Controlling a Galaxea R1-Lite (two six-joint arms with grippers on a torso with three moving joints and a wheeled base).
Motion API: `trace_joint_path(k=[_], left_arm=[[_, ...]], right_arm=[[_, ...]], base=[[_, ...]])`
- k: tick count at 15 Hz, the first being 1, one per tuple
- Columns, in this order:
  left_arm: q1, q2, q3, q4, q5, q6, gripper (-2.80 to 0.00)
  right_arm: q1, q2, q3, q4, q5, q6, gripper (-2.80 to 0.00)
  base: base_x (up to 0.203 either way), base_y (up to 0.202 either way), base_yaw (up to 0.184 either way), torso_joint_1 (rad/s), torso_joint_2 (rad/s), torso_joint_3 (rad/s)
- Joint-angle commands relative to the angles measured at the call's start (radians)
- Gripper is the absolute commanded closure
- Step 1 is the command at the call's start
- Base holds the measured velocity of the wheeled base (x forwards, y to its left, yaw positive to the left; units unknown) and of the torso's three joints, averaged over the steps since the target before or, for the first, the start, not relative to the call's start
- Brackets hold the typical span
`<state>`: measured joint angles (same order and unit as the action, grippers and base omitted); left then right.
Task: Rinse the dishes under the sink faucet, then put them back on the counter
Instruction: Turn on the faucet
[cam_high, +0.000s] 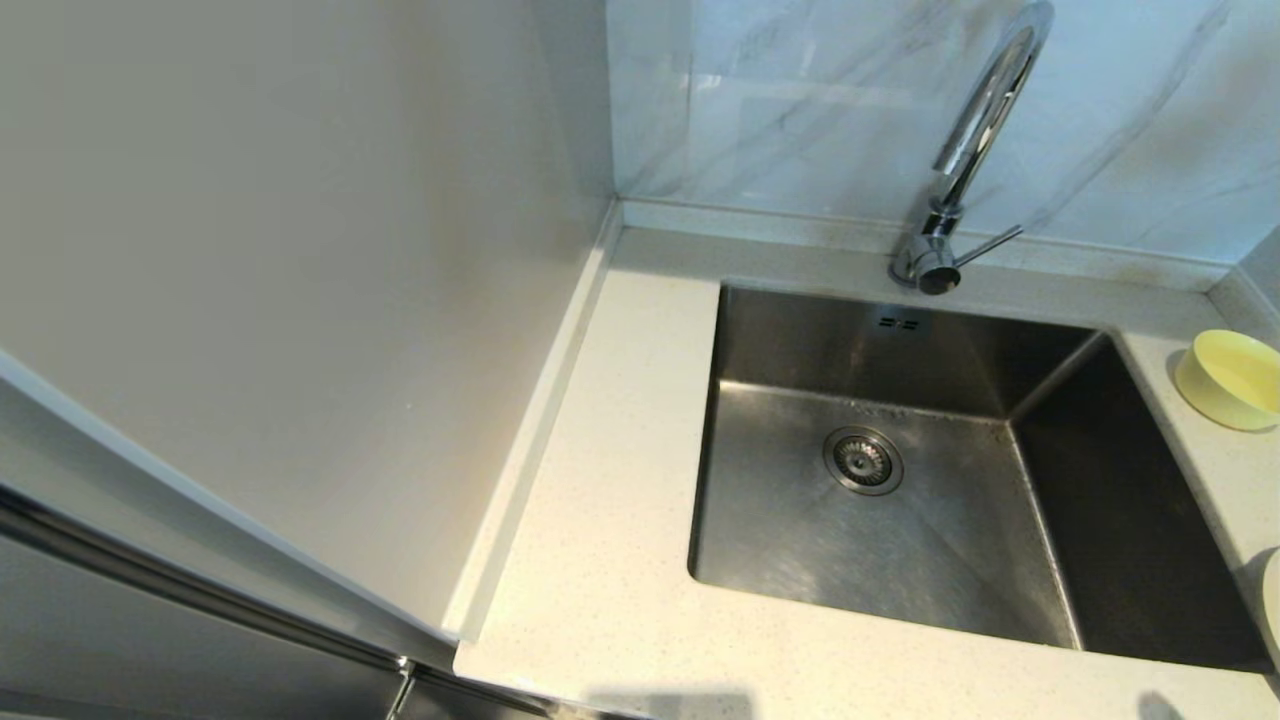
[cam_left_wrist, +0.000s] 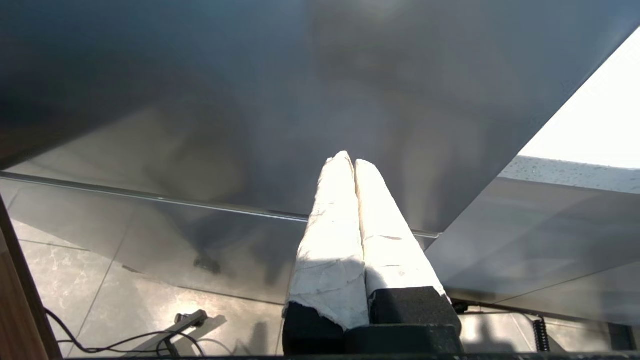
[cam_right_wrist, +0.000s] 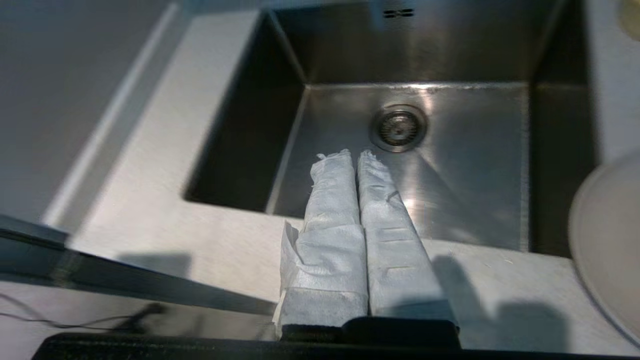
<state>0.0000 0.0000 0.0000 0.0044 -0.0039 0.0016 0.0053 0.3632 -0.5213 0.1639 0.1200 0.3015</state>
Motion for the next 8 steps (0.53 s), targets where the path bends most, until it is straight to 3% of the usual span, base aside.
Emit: trace_joint_path(k=[1,5,8], left_arm=[[0.000,0.000,0.000,0.000,-0.001,0.000,0.00],[0.000,0.000,0.000,0.000,-0.001,0.000,0.00],[0.000,0.000,0.000,0.000,0.000,0.000,0.00]], right_arm=[[0.001,0.222,-0.116,0.000,0.026,0.105,0.00],[-0.005,0.552,-0.344,-0.068,0.027,0.349,0.00],[-0.010,0.786,-0.429,-0.318,-0.133,0.428,0.00]], base=[[0.000,0.000,0.000,0.000,0.00,0.000],[0.000,0.000,0.000,0.000,0.00,0.000],[0.000,0.000,0.000,0.000,0.00,0.000]])
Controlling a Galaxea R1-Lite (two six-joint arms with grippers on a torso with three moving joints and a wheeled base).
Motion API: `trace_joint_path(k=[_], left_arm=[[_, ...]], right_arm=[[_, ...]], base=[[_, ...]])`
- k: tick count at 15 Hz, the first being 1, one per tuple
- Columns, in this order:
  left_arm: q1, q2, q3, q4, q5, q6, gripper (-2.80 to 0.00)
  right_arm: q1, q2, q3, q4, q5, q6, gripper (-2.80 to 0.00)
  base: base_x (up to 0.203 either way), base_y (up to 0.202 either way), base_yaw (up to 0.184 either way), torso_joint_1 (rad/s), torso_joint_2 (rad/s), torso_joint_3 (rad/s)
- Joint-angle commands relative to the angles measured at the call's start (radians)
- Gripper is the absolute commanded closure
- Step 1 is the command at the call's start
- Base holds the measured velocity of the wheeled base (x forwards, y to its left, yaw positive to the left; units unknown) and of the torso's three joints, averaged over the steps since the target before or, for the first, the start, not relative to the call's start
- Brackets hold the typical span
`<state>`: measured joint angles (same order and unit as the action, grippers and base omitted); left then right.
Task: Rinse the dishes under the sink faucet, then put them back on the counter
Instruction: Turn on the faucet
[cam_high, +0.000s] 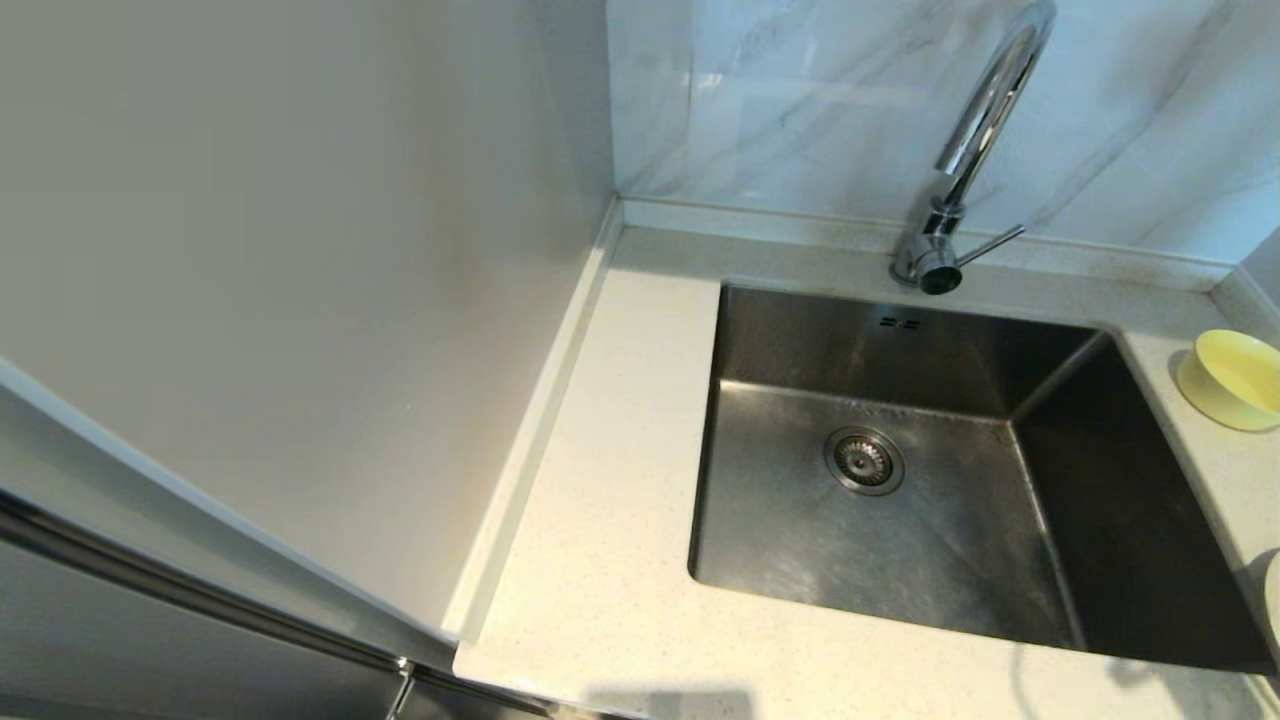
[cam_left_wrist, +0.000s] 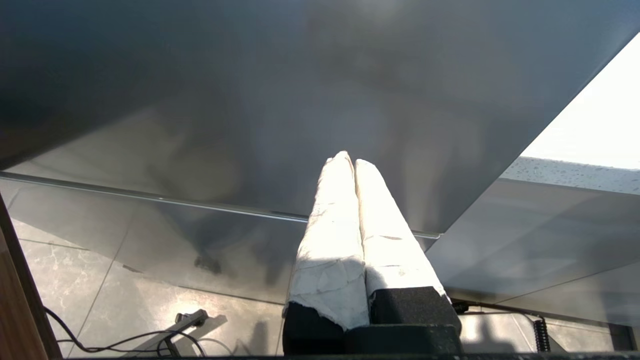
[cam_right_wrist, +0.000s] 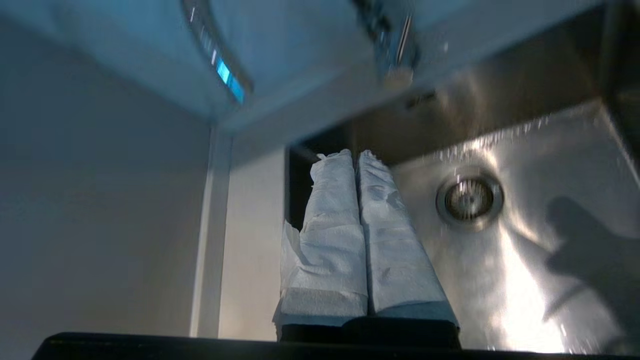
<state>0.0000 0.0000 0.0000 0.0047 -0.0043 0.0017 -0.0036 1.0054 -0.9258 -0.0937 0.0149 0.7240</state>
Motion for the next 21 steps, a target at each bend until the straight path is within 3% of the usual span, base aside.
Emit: trace_joint_path(k=[1,4,8,13,17,21], left_arm=[[0.000,0.000,0.000,0.000,0.000,0.000,0.00],[0.000,0.000,0.000,0.000,0.000,0.000,0.00],[0.000,0.000,0.000,0.000,0.000,0.000,0.00],[0.000,0.000,0.000,0.000,0.000,0.000,0.00],[0.000,0.000,0.000,0.000,0.000,0.000,0.00],[0.000,0.000,0.000,0.000,0.000,0.000,0.00]], right_arm=[[-0.001,0.207,-0.042,-0.133,-0.066,0.015,0.00],[-0.002,0.377,-0.135,-0.304,-0.115,-0.003,0.00],[-0.005,0.581,-0.297,-0.402,-0.130,-0.143,0.00],[-0.041,0.761,-0.460,-0.392,-0.127,-0.250,0.00],[-0.045,0.827,-0.543,-0.269,-0.115,-0.268,0.00],[-0.055,0.928,-0.671,-0.260,-0.114,-0.308,0.00]], base=[[0.000,0.000,0.000,0.000,0.00,0.000],[0.000,0.000,0.000,0.000,0.00,0.000],[0.000,0.000,0.000,0.000,0.00,0.000],[0.000,0.000,0.000,0.000,0.00,0.000],[0.000,0.000,0.000,0.000,0.00,0.000],[0.000,0.000,0.000,0.000,0.00,0.000]])
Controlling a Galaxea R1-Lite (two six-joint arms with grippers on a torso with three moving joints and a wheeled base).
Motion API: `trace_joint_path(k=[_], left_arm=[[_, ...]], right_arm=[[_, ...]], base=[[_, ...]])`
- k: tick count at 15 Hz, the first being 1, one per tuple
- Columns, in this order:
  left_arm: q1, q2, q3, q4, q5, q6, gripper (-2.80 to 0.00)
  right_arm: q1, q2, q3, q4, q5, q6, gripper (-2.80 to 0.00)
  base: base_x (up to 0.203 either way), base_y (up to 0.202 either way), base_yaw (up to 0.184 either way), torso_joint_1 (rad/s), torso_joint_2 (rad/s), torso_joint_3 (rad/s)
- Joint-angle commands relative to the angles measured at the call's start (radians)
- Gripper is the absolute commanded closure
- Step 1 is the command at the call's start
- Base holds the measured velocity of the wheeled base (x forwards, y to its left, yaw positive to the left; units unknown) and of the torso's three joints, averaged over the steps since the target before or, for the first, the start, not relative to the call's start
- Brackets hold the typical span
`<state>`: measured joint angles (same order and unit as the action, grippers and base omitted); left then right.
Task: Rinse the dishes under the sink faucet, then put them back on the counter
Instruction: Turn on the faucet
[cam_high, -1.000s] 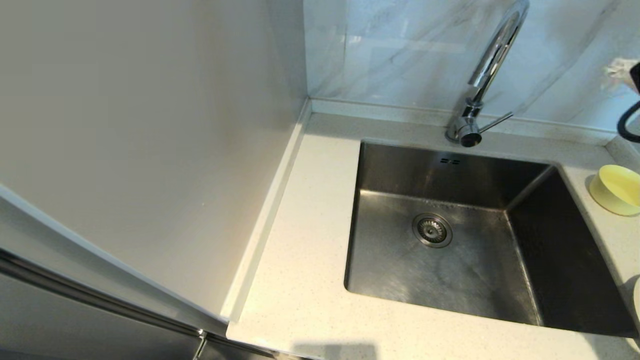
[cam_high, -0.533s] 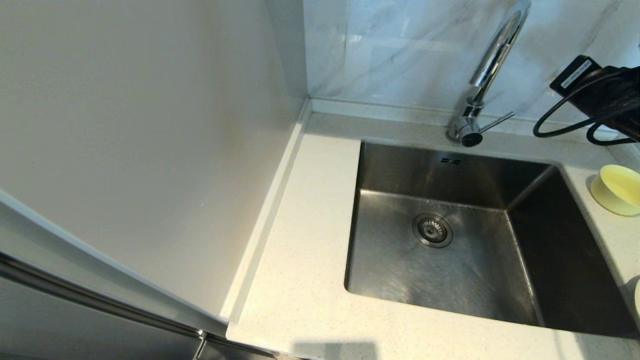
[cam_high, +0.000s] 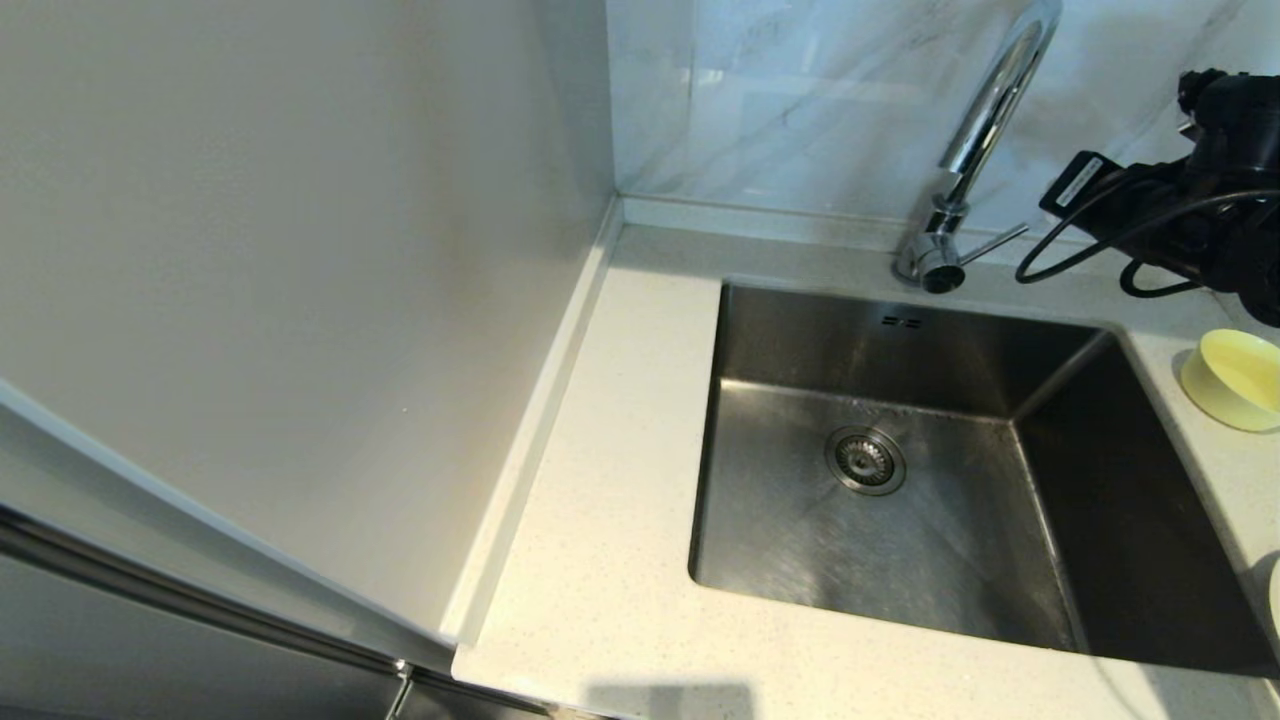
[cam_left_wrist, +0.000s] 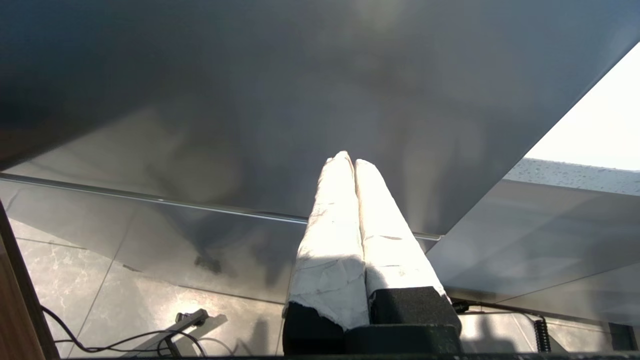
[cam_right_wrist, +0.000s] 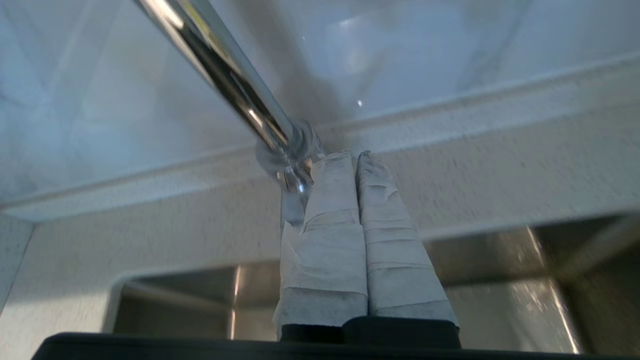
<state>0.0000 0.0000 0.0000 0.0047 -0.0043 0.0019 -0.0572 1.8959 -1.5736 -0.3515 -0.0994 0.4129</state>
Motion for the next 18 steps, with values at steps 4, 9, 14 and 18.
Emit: trace_joint_path(k=[4,9,14,18], left_arm=[[0.000,0.000,0.000,0.000,0.000,0.000,0.00],[0.000,0.000,0.000,0.000,0.000,0.000,0.00],[0.000,0.000,0.000,0.000,0.000,0.000,0.00],[0.000,0.000,0.000,0.000,0.000,0.000,0.00]], right_arm=[[0.000,0.110,-0.118,-0.003,-0.009,-0.002,0.00],[-0.003,0.140,-0.126,-0.001,-0.008,-0.006,0.00],[-0.031,0.081,-0.078,0.127,0.006,-0.059,0.00],[-0.041,-0.008,-0.018,0.207,0.086,-0.059,0.00]], base=[[0.000,0.000,0.000,0.000,0.00,0.000],[0.000,0.000,0.000,0.000,0.00,0.000],[0.000,0.000,0.000,0.000,0.00,0.000],[0.000,0.000,0.000,0.000,0.00,0.000]])
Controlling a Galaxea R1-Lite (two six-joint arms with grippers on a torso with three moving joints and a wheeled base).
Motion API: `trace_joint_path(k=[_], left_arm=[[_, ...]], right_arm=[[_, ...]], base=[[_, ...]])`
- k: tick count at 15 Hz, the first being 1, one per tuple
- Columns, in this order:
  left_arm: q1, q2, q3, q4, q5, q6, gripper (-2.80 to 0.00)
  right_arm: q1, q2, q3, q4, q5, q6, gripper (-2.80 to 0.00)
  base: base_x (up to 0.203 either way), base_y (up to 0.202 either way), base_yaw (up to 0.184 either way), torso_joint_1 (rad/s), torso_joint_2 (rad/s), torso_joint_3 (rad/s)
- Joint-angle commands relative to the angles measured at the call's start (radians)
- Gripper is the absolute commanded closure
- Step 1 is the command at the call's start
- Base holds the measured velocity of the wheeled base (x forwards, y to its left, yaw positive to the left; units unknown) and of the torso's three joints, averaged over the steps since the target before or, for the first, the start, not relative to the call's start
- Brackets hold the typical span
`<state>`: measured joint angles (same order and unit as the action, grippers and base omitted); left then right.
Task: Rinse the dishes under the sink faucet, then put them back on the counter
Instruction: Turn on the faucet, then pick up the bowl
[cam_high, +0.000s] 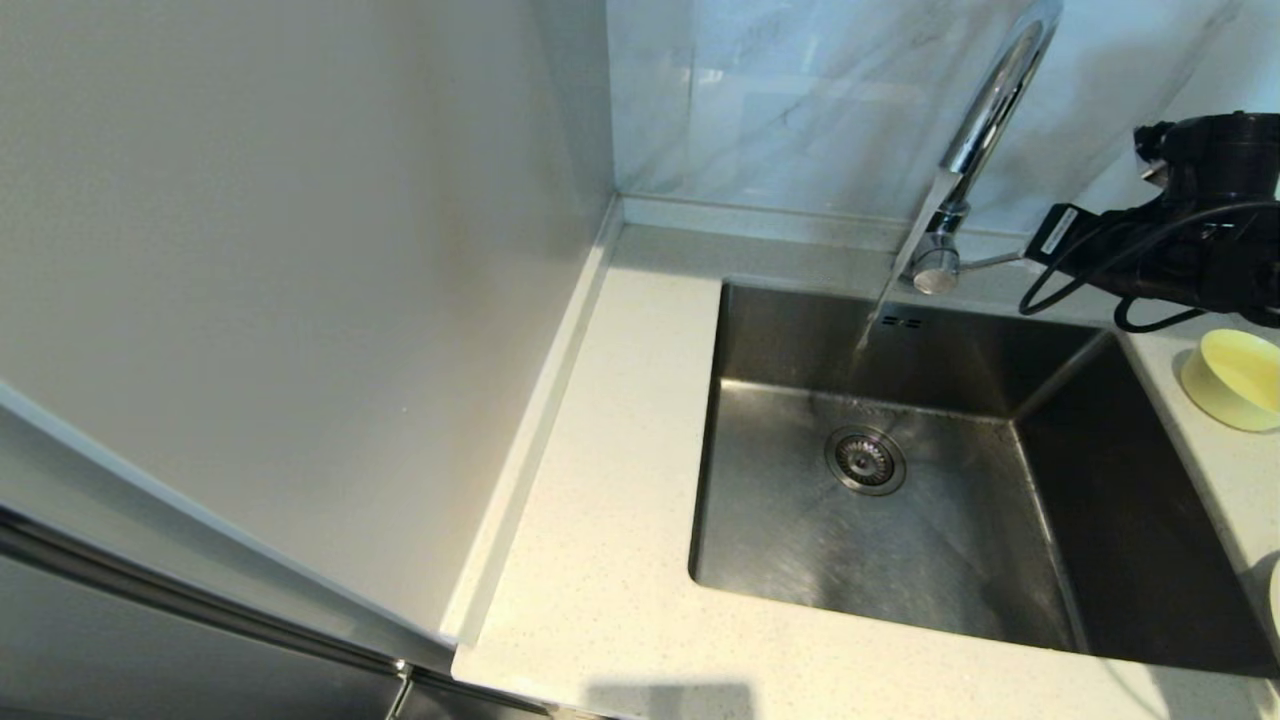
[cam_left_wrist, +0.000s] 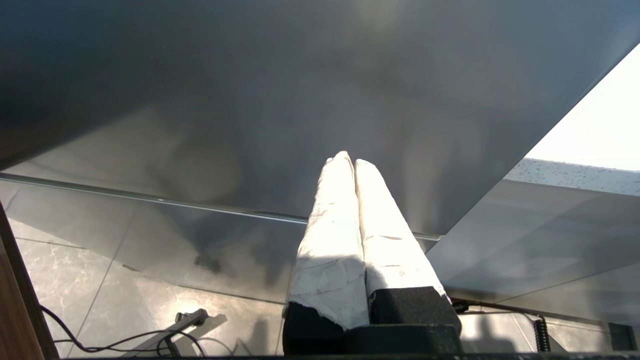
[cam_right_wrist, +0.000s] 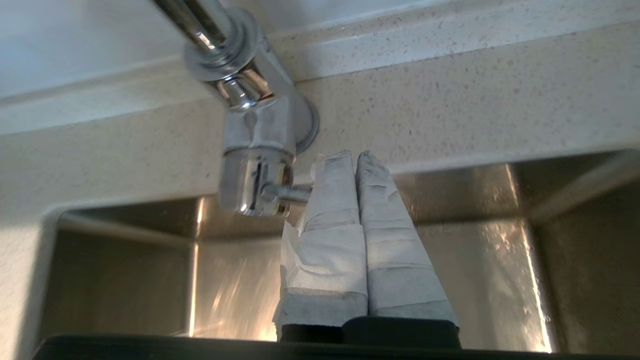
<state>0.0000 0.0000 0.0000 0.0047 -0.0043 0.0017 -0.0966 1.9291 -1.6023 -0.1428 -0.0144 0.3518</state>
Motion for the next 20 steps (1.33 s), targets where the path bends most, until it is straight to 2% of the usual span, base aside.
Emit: trace_joint_path(k=[1,4,5,6,7,9,10,11,12,13,14,15,17,18,20], left_arm=[[0.000,0.000,0.000,0.000,0.000,0.000,0.00],[0.000,0.000,0.000,0.000,0.000,0.000,0.00],[0.000,0.000,0.000,0.000,0.001,0.000,0.00],[0.000,0.000,0.000,0.000,0.000,0.000,0.00],[0.000,0.000,0.000,0.000,0.000,0.000,0.00],[0.000,0.000,0.000,0.000,0.001,0.000,0.00],[0.000,0.000,0.000,0.000,0.000,0.000,0.00],[0.000,0.000,0.000,0.000,0.000,0.000,0.00],[0.000,0.000,0.000,0.000,0.000,0.000,0.00],[0.000,0.000,0.000,0.000,0.000,0.000,0.00],[0.000,0.000,0.000,0.000,0.000,0.000,0.00],[0.000,0.000,0.000,0.000,0.000,0.000,0.00],[0.000,0.000,0.000,0.000,0.001,0.000,0.00],[0.000,0.000,0.000,0.000,0.000,0.000,0.00],[0.000,0.000,0.000,0.000,0.001,0.000,0.00]], right_arm=[[-0.005,-0.048,0.000,-0.004,0.001,0.003,0.00],[-0.055,-0.149,0.018,-0.003,0.007,0.009,0.00],[-0.091,-0.223,0.050,0.018,0.038,0.003,0.00],[-0.138,-0.303,0.074,0.076,0.111,-0.016,0.00],[-0.205,-0.382,0.084,0.213,0.217,-0.063,0.00],[-0.291,-0.465,0.031,0.651,0.336,-0.174,0.00],[-0.323,-0.498,-0.012,0.851,0.365,-0.268,0.00],[-0.351,-0.530,-0.036,0.987,0.359,-0.395,0.00],[-0.366,-0.559,-0.036,1.060,0.322,-0.508,0.00],[-0.375,-0.594,-0.003,1.099,0.297,-0.573,0.00],[-0.378,-0.628,0.049,1.111,0.295,-0.592,0.00],[-0.379,-0.660,0.094,1.117,0.327,-0.601,0.00],[-0.380,-0.699,0.173,1.121,0.486,-0.600,0.00],[-0.380,-0.711,0.206,1.121,0.531,-0.599,0.00],[-0.379,-0.725,0.252,1.120,0.564,-0.603,0.00]], base=[[0.000,0.000,0.000,0.000,0.00,0.000],[0.000,0.000,0.000,0.000,0.00,0.000],[0.000,0.000,0.000,0.000,0.00,0.000],[0.000,0.000,0.000,0.000,0.00,0.000],[0.000,0.000,0.000,0.000,0.00,0.000],[0.000,0.000,0.000,0.000,0.00,0.000],[0.000,0.000,0.000,0.000,0.00,0.000],[0.000,0.000,0.000,0.000,0.00,0.000],[0.000,0.000,0.000,0.000,0.00,0.000],[0.000,0.000,0.000,0.000,0.00,0.000],[0.000,0.000,0.000,0.000,0.00,0.000],[0.000,0.000,0.000,0.000,0.00,0.000],[0.000,0.000,0.000,0.000,0.00,0.000],[0.000,0.000,0.000,0.000,0.00,0.000],[0.000,0.000,0.000,0.000,0.00,0.000]])
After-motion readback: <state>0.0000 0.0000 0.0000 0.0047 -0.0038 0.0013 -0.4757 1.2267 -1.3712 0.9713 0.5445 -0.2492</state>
